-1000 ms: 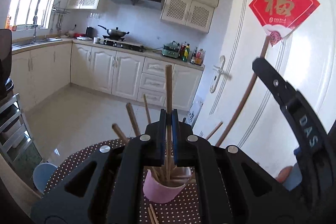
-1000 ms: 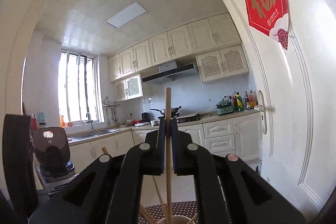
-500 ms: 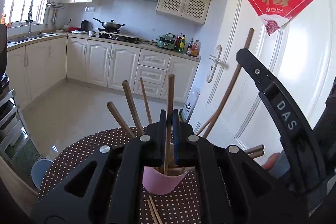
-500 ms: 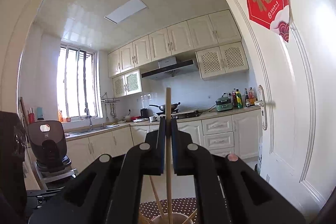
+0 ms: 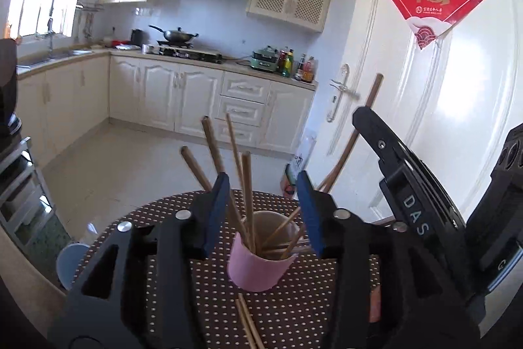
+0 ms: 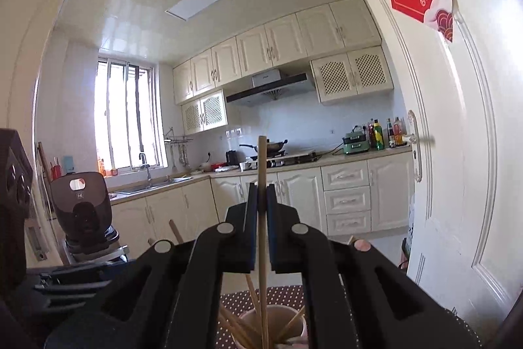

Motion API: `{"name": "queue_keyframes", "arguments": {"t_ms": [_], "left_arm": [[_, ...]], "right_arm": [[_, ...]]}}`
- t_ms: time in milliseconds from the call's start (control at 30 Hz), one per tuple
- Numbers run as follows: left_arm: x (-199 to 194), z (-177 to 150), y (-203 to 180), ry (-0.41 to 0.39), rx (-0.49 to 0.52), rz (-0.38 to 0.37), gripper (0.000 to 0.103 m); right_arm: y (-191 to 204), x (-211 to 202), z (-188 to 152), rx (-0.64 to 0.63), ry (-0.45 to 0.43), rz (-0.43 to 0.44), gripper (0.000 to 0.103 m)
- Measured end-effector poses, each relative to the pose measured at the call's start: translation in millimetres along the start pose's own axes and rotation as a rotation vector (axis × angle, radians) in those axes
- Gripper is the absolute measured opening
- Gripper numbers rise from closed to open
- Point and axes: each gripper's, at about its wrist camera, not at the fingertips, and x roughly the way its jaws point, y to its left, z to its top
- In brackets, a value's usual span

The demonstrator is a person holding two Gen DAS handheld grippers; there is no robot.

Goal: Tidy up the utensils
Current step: 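Lower the held chopstick into the pink cup and open the right gripper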

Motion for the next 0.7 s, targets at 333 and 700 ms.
{"name": "queue_keyframes", "arguments": {"t_ms": [333, 700], "left_arm": [[-14, -5, 3, -0.007, 0.016, 0.061, 0.052], [-30, -11, 9, 0.007, -0.005, 0.082, 0.057]], "right_arm": [[1, -7, -11, -0.008, 0.060, 0.021, 0.004], [8, -14, -15, 0.003, 0.116, 0.045, 0.008]]}}
